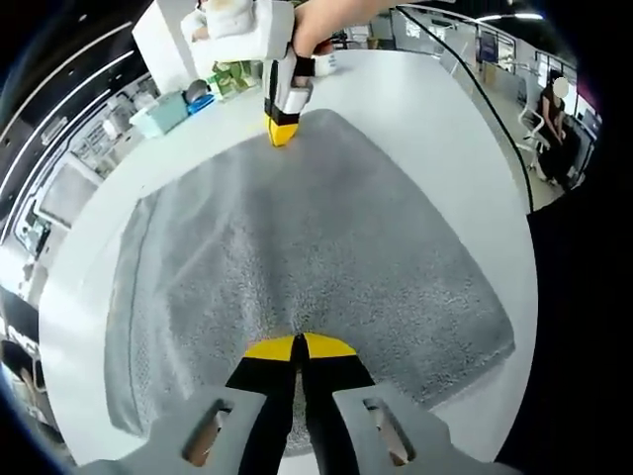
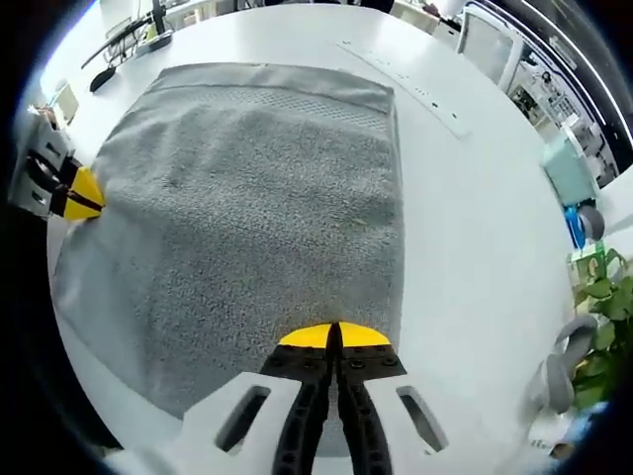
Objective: Fold the towel on the table until its edges align and the towel forms a compact rectangular stack.
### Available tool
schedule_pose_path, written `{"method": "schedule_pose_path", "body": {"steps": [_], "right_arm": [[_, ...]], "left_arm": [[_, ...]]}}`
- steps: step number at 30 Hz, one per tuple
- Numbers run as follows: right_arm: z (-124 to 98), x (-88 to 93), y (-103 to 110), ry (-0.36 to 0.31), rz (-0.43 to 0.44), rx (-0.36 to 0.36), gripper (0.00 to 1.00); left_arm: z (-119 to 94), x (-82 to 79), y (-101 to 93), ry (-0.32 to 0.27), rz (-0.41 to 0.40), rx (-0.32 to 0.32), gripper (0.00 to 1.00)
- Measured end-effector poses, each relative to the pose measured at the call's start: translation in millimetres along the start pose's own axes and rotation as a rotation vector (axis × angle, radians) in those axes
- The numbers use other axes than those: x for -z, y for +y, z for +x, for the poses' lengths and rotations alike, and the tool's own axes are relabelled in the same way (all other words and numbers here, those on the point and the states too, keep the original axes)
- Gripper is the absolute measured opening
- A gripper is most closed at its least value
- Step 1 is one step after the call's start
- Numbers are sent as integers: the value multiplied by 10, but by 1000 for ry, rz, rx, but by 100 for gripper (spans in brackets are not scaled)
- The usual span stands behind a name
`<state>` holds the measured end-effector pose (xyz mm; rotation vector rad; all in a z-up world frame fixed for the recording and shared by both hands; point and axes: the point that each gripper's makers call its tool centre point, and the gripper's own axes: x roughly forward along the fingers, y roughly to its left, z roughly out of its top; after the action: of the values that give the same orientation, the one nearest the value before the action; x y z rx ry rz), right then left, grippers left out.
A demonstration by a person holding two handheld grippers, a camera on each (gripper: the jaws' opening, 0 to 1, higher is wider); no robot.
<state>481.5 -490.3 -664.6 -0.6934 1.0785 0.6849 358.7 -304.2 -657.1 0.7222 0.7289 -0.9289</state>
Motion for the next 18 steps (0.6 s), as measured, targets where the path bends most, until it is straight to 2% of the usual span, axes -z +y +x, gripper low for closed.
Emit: {"method": "schedule_pose_path", "body": {"steps": [11,18], "right_arm": [[-53,117,63,-18,31,-4,0],[-70,168,105,-15,18,-5,0]], "left_arm": [[-6,29,38,-6,-49,4,2],[-9,42,57,-13,-65,1,2]]}}
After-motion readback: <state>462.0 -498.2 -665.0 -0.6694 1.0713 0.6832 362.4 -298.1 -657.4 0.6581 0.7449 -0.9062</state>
